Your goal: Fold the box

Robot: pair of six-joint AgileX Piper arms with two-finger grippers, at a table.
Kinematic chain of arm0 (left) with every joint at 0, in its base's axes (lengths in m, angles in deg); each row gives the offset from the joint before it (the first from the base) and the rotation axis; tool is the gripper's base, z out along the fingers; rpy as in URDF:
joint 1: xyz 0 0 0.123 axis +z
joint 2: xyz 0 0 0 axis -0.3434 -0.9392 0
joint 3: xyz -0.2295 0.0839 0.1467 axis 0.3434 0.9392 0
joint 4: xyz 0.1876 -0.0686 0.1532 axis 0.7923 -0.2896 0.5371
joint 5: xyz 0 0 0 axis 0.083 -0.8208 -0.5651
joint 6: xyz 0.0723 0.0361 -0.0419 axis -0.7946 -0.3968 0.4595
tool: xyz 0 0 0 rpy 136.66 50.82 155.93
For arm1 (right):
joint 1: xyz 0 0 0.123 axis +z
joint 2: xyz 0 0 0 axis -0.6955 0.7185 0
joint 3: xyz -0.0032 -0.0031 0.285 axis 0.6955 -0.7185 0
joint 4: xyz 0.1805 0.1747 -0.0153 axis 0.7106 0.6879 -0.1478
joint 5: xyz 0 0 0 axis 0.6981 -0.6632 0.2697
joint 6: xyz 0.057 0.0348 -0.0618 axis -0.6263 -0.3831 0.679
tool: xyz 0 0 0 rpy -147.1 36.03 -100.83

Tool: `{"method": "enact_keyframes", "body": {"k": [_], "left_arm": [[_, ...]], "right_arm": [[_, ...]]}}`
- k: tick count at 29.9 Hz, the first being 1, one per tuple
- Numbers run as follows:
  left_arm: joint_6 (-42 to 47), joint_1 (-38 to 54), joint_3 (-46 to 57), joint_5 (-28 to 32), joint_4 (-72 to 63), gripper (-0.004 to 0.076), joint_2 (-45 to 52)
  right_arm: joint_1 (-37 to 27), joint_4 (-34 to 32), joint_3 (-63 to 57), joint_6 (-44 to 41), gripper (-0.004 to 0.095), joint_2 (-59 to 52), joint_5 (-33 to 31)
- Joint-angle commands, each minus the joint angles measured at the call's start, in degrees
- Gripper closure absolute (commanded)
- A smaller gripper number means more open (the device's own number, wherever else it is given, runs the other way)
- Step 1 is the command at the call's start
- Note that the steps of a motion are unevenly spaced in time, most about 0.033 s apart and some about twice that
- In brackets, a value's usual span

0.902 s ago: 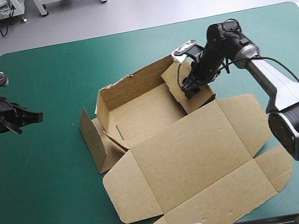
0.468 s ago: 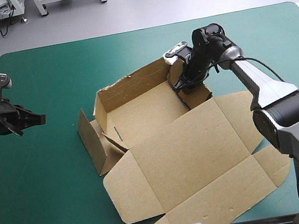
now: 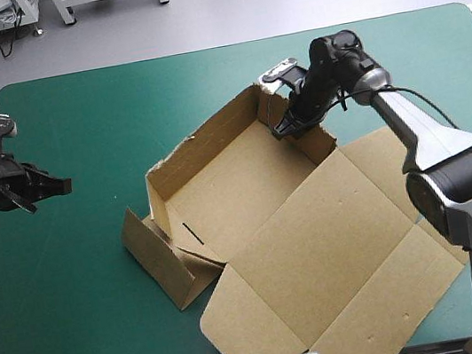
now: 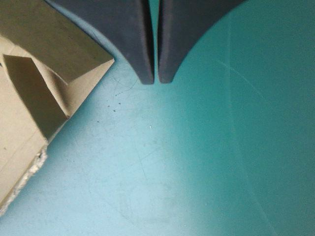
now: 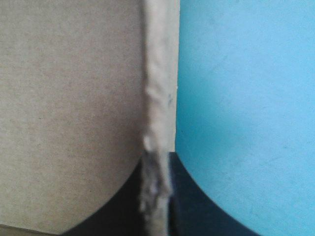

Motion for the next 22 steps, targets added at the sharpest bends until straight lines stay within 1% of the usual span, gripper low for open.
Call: {"method": "enact_keyframes", "body": {"k": [1, 3, 7, 11, 14, 17, 20, 22], "left_arm": [[-0.1, 0.1, -1.3, 3.1, -1.0, 0.0715, 1.1], [-0.1, 0.1, -1.3, 3.6, -1.0, 0.0715, 1.1], [-0.1, 0.1, -1.3, 5.0, -1.0, 0.0715, 1.1], [-0.1, 0.1, -1.3, 7.0, -0.9, 0.0715, 1.1], [-0.1, 0.1, -1.3, 8.6, -1.2, 0.0714, 1.0], [-1.5, 0.1, -0.6, 10.5, -5.3, 0.071, -0.3], [-8.1, 0.1, 0.7, 9.2, -17.2, 0.071, -3.9], [-14.3, 0.8, 1.1, 5.2, -28.4, 0.071, -7.1]], "right_arm": [[-5.3, 8.7, 2.6, 2.6, 0.0933, -10.0, -1.6], [-8.6, 12.0, 2.6, 3.9, 0.0933, -13.3, -1.6], [-16.6, 22.0, 2.6, 7.5, 0.0933, -20.9, -1.7], [-22.7, 27.5, 2.6, 8.9, 0.0933, -27.0, -1.7], [-24.3, 28.8, 2.5, 10.1, 0.0933, -31.3, -1.7], [-24.3, 31.0, 0.9, 11.2, 0.0933, -34.5, -1.7], [-24.3, 34.1, -2.6, 13.1, 0.0933, -37.1, -1.7], [-24.3, 33.7, -5.0, 13.5, 0.0933, -38.1, -1.7]]}}
